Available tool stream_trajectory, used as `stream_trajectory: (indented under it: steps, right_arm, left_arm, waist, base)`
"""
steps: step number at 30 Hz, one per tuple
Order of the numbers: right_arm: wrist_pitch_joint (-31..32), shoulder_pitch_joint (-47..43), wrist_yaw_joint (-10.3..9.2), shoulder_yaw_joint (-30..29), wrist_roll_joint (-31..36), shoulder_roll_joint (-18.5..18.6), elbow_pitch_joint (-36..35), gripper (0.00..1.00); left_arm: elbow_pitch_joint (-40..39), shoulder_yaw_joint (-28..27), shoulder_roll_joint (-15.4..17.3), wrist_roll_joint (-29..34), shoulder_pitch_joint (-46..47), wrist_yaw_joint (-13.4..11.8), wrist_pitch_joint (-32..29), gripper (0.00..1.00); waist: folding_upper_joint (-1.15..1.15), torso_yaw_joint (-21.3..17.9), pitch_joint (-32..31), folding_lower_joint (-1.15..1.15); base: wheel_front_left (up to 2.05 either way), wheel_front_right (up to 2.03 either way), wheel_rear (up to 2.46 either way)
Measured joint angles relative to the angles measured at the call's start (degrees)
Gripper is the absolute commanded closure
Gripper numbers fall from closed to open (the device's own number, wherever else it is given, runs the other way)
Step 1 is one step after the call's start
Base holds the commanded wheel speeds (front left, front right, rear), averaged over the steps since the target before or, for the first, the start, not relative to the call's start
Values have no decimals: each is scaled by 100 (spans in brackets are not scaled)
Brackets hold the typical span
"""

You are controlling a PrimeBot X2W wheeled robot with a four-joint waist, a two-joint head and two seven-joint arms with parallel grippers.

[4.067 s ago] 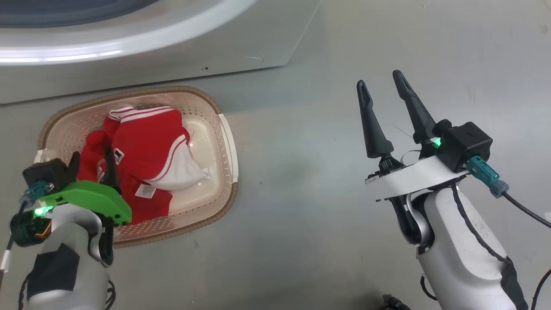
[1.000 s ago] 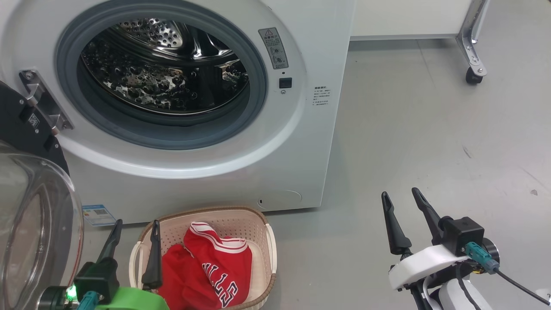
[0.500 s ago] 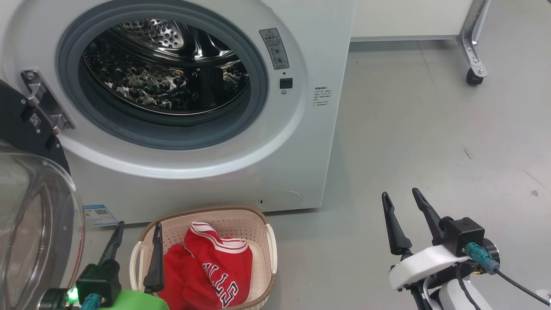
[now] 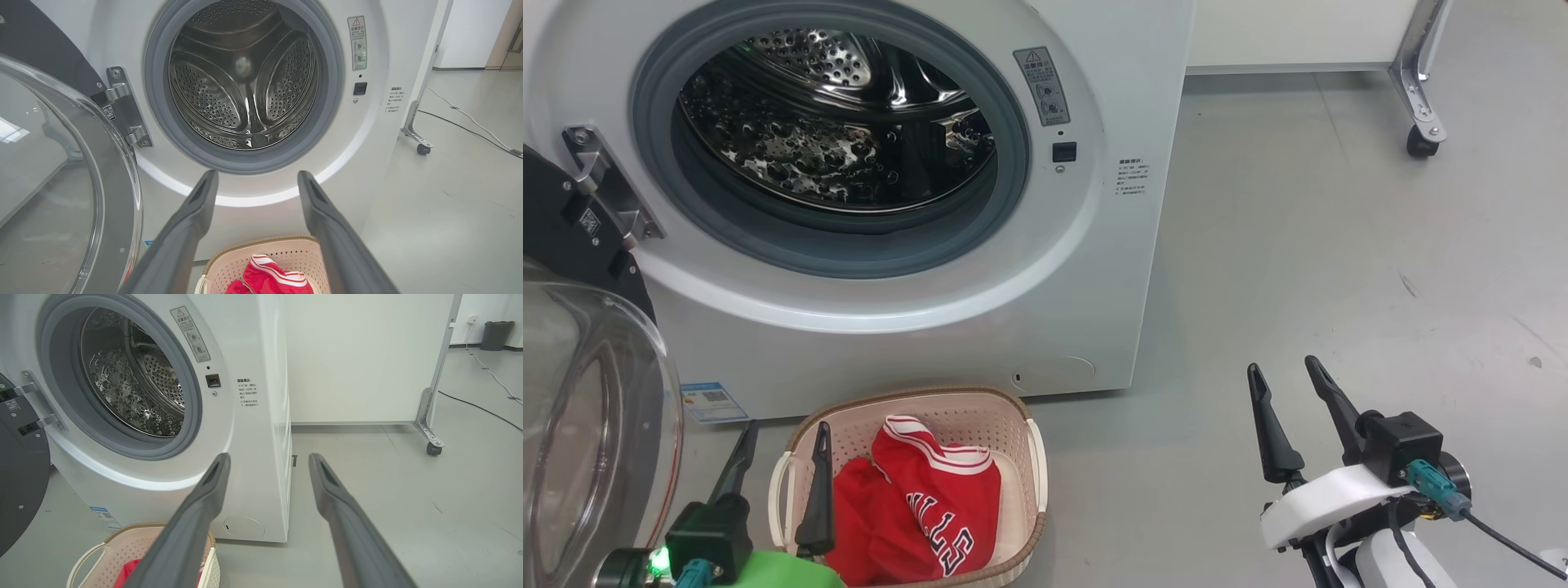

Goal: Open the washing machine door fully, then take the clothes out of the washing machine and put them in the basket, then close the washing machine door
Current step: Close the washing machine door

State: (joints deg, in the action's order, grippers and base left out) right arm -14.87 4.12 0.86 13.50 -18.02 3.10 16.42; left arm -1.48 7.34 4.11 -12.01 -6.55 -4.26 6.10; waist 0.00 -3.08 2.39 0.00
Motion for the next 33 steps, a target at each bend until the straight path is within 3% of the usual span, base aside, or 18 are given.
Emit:
stream_trajectory:
  steps: [33]
  right_arm:
    - [0,-1,1,-19,0,-9,7,0]
  left_arm:
    - [-245,32,3,0,-85,-18,-154,0]
  waist:
    - [0,27,-38,0]
  base:
    - [-71,71,0]
